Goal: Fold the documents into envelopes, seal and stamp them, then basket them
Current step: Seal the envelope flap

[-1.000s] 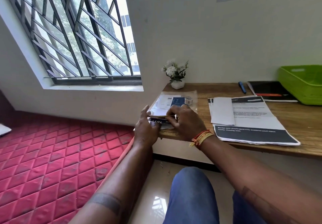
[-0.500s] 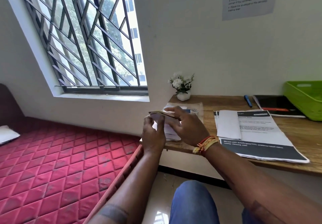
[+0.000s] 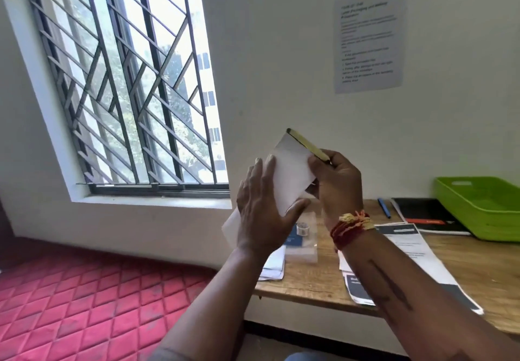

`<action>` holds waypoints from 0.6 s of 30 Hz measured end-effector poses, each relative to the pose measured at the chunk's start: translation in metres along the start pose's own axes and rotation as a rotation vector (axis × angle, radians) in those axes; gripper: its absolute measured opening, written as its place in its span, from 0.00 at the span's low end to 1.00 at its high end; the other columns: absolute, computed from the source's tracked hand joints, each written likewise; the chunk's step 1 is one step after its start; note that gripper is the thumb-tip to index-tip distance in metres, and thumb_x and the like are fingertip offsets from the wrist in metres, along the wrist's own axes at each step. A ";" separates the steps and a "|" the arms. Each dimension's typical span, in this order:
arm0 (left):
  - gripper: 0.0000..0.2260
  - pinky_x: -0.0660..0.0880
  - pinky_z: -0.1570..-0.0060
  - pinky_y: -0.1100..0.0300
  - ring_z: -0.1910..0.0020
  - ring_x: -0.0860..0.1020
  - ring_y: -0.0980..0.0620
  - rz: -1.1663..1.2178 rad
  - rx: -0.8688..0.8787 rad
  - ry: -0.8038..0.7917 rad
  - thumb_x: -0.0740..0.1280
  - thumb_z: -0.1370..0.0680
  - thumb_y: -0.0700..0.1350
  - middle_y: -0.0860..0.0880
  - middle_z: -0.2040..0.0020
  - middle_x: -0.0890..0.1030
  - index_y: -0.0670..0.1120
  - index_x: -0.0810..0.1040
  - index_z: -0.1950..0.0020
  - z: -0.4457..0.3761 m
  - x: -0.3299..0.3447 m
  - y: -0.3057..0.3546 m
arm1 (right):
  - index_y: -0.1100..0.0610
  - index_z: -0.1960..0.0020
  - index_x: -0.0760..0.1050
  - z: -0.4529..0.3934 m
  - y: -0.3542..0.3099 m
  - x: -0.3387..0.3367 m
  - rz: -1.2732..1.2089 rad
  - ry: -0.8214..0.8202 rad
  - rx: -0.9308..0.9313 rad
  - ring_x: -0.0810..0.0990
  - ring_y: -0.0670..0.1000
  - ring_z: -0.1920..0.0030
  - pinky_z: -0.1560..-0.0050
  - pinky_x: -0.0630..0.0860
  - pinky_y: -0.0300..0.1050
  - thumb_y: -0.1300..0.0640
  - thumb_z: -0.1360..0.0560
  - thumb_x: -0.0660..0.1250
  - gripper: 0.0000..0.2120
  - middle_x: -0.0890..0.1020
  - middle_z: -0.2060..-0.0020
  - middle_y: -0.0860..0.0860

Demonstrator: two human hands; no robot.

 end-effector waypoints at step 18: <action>0.42 0.51 0.21 0.45 0.19 0.57 0.46 -0.041 0.069 -0.848 0.56 0.25 0.77 0.50 0.17 0.58 0.59 0.52 0.17 0.053 0.185 0.002 | 0.64 0.50 0.78 -0.034 0.116 -0.183 0.492 -0.054 0.755 0.83 0.57 0.68 0.80 0.69 0.38 0.63 0.22 0.69 0.04 0.80 0.64 0.59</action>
Point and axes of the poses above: each hand's wrist, its own z-axis away from the middle knuckle, its own x-axis out of the palm, y = z × x, the point moved 4 cm from there along -z, towards the middle knuckle
